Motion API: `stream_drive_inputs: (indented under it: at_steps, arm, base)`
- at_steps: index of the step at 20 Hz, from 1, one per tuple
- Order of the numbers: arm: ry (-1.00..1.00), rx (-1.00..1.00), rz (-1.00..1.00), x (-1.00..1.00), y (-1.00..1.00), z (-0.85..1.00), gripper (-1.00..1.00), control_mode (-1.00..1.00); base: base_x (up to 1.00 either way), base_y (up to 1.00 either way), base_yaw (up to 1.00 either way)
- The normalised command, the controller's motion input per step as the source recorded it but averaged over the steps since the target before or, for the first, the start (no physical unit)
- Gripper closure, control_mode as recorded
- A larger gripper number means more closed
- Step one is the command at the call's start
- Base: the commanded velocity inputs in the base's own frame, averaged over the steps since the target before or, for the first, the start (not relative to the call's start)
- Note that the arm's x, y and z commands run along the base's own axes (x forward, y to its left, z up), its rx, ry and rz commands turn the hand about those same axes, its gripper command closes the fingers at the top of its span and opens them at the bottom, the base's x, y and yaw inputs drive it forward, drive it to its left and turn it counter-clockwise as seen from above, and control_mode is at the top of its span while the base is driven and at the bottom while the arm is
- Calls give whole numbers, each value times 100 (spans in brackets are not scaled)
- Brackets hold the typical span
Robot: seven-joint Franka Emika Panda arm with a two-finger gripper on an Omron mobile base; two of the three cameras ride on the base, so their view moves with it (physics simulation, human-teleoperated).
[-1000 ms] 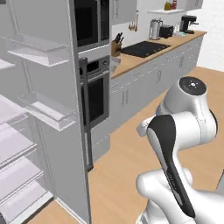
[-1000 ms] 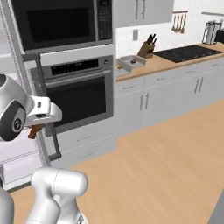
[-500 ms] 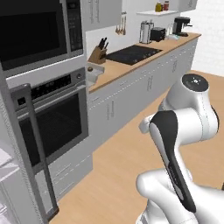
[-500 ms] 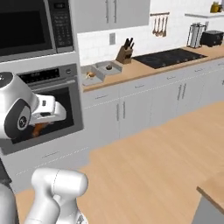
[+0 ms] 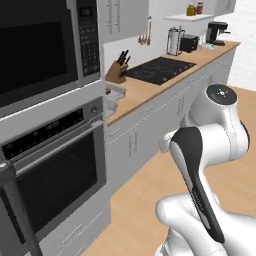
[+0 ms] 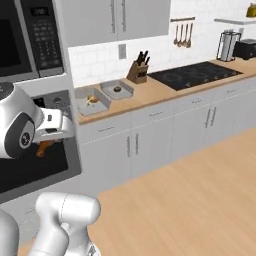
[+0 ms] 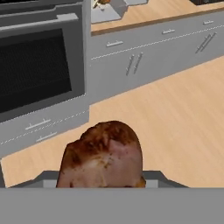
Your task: Place one mushroom and one chicken drumstick in each tupperware on the nearby counter, to pack two identical lunches.
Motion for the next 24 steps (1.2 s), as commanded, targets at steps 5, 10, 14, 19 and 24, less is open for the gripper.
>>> stream_drive_inputs:
  at_steps: [5,10,14,19,24]
  arm:
    - [0,0,0,0,0,0,100,100]
    - [0,0,0,0,0,0,100,100]
    - [0,0,0,0,0,0,100,100]
    - [0,0,0,0,0,0,100,100]
    - [0,0,0,0,0,0,100,100]
  base:
    - [100,0,0]
    - [100,-19,13]
    - [100,-53,35]
    - [100,-81,26]
    - [100,-53,29]
